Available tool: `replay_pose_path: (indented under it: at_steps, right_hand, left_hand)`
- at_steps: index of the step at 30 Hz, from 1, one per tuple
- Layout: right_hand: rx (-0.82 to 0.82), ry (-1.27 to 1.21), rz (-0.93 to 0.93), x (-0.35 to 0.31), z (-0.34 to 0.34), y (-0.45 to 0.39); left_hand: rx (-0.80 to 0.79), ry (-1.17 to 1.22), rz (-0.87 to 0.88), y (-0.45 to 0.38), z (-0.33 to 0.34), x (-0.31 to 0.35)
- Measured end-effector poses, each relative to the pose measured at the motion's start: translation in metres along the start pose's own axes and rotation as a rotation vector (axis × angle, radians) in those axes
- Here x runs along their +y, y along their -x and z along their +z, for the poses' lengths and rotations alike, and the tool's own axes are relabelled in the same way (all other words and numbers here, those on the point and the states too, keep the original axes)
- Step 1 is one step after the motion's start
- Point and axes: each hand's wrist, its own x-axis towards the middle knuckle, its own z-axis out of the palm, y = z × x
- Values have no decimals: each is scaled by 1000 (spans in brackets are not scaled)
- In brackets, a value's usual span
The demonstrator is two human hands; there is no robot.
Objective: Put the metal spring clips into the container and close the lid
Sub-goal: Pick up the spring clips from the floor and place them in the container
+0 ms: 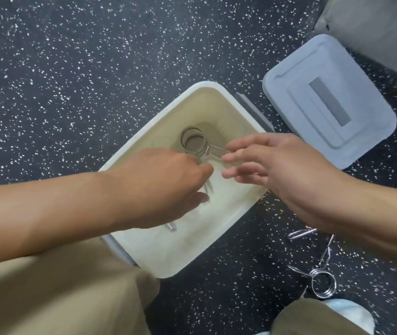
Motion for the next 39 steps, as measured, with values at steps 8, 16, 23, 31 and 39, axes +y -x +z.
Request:
replay_pose_path:
  at_steps: [8, 16, 23, 31, 39]
  right_hand:
    - [185, 62, -123, 29, -89, 46]
    - [430, -122, -40, 122, -145, 72]
    - [483, -162, 69, 197, -153, 85]
    - [324, -33, 198, 253, -146, 80]
    - [169, 738, 221, 273, -129, 82]
  left_hand:
    - [78, -26, 115, -30, -24, 45]
    - [20, -10, 220, -61, -46, 90]
    - [-110, -138, 392, -91, -59, 131]
    - [-323, -308, 653, -138, -51, 183]
    - [-340, -437, 559, -202, -3, 231]
